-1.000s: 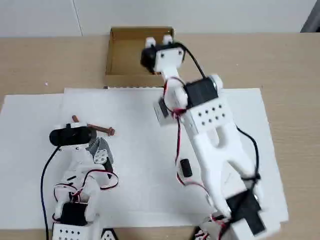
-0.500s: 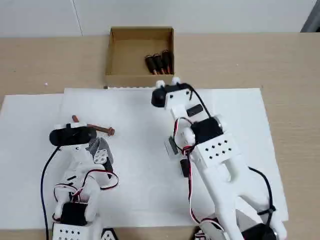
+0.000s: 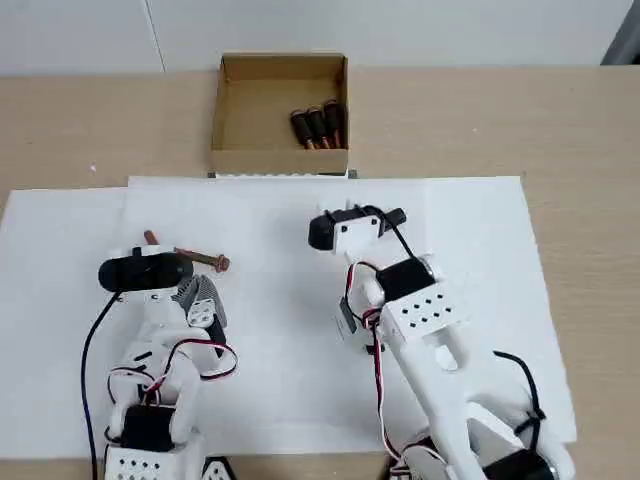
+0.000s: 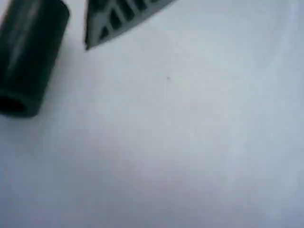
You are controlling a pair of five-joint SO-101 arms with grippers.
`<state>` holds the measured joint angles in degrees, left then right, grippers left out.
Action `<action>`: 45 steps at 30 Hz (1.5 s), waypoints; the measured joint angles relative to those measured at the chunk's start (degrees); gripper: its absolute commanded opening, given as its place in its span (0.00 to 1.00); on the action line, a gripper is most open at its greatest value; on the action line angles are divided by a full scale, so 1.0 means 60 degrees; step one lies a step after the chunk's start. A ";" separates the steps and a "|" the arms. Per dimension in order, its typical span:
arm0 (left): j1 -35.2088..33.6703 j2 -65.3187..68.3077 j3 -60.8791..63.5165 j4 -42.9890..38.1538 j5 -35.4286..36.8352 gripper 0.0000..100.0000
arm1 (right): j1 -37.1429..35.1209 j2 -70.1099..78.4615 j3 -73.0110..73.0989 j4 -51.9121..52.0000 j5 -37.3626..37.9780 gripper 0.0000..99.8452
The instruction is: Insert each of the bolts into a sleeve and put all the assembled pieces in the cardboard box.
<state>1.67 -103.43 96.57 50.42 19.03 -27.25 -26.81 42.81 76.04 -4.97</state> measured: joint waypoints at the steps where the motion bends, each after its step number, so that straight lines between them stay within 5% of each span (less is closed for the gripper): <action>1: 0.0000 0.0000 0.0000 0.0000 0.0000 0.01 | 0.0000 0.0000 0.0117 0.0000 0.0000 0.15; 11: 0.0000 0.0000 0.0000 0.0000 0.0000 0.01 | 0.0000 0.0000 0.1524 -0.1333 -0.0029 0.15; 17: 0.0000 0.0000 0.0000 0.0000 0.0000 0.01 | 0.0088 -0.0029 0.1963 -0.1890 -0.0015 0.00; 27: 0.0000 0.0000 0.0000 0.0000 0.0000 0.01 | 0.0088 -0.0132 0.1919 -0.1949 -0.0015 0.00; 45: 0.0000 0.0000 0.0000 0.0352 -0.0059 0.01 | 0.0029 -0.1201 -0.2960 0.1538 -0.1348 0.00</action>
<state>1.67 -103.43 96.57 52.53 18.68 -27.08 -34.02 25.05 85.27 -13.05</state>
